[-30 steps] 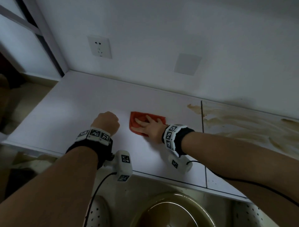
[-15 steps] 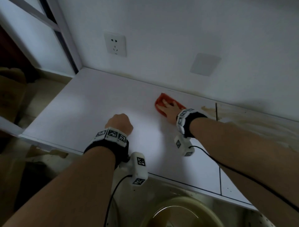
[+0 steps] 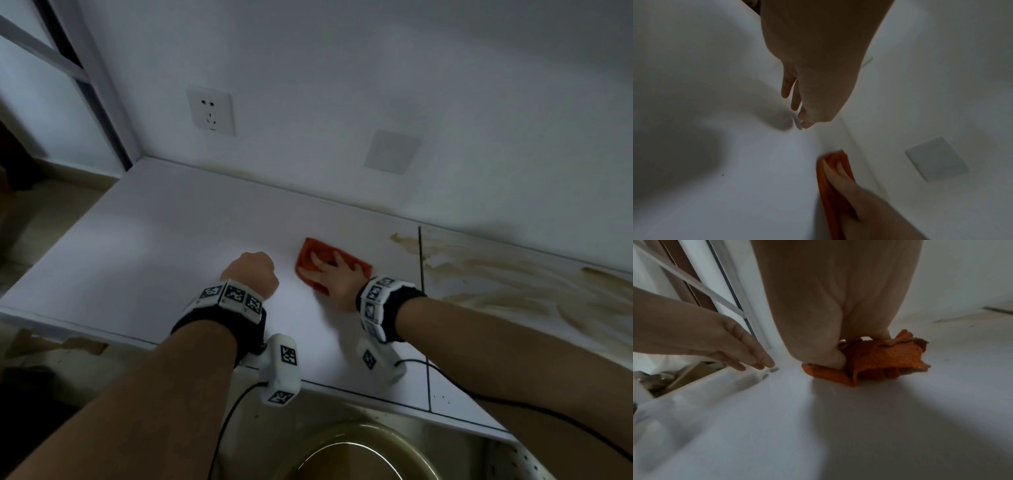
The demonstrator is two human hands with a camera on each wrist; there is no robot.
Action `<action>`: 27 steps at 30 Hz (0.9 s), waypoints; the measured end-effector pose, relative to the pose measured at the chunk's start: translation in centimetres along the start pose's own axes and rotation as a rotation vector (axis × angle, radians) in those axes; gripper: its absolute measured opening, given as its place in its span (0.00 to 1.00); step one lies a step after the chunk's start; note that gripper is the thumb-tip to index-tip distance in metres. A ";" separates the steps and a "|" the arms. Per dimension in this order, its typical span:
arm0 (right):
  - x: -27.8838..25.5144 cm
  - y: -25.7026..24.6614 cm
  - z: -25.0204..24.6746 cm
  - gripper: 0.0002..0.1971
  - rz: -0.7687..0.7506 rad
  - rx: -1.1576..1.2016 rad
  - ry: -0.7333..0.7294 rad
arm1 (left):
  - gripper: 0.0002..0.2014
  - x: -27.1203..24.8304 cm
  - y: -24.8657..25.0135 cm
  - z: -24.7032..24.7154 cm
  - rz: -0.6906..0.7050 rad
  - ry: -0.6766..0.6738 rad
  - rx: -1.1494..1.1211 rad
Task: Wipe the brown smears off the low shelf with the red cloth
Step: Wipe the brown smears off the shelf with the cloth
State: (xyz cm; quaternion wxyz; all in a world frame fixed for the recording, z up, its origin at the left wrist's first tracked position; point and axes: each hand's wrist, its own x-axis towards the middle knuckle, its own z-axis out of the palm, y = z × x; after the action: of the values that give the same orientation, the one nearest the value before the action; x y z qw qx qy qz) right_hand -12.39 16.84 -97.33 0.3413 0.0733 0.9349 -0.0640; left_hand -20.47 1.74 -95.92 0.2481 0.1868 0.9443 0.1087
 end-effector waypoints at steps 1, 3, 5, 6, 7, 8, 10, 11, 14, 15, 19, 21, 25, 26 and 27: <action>0.6 -0.1 -0.3 0.35 -0.003 -0.001 0.001 | 0.20 0.0 0.2 0.2 0.020 -0.007 0.004; 1.8 0.1 -1.0 0.35 0.008 -0.012 0.015 | 0.21 -0.1 0.4 0.4 0.048 -0.019 0.002; 2.5 0.7 -1.8 0.32 0.038 -0.005 0.032 | 0.22 0.1 0.5 0.6 0.066 -0.028 0.003; 2.7 1.1 -2.2 0.31 0.053 0.002 0.041 | 0.21 0.1 0.6 0.6 0.069 -0.029 0.006; 2.9 1.6 -2.6 0.30 0.072 0.007 0.047 | 0.21 0.2 0.6 0.7 0.072 -0.029 0.012; 2.9 2.4 -2.9 0.30 0.096 0.019 0.051 | 0.21 0.4 0.7 0.7 0.074 -0.031 0.018; 2.7 4.4 -3.2 0.32 0.170 0.083 0.059 | 0.21 0.7 0.9 0.8 0.074 -0.028 0.020; 2.3 5.4 -3.2 0.32 0.217 0.106 0.063 | 0.21 0.8 1.0 0.7 0.072 -0.020 0.023; 0.8 7.7 -2.1 0.32 0.309 0.090 0.084 | 0.20 1.1 1.2 0.6 0.062 -0.004 0.042; 0.3 7.9 -1.5 0.32 0.316 0.074 0.087 | 0.20 1.2 1.3 0.7 0.065 -0.006 0.050; -1.7 6.6 0.8 0.33 0.292 0.131 0.085 | 0.18 1.5 1.6 1.0 0.057 -0.020 0.080; -1.8 5.2 1.5 0.33 0.206 0.116 0.077 | 0.18 1.3 1.9 1.1 0.053 -0.013 0.104; 0.3 3.3 1.0 0.34 0.077 0.067 0.064 | 0.18 1.1 2.1 1.4 0.059 -0.012 0.136; 0.9 3.2 0.8 0.34 0.076 0.061 0.067 | 0.19 1.1 2.1 1.5 0.060 -0.012 0.136; 1.4 3.4 0.4 0.33 0.087 0.054 0.072 | 0.19 1.2 2.0 1.6 0.062 -0.010 0.133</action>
State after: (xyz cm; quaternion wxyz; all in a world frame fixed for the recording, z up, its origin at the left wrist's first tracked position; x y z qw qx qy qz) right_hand -12.61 20.23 -98.79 0.3076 0.1253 0.9405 -0.0717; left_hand -20.08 4.22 -97.21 0.2362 0.2327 0.9420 0.0525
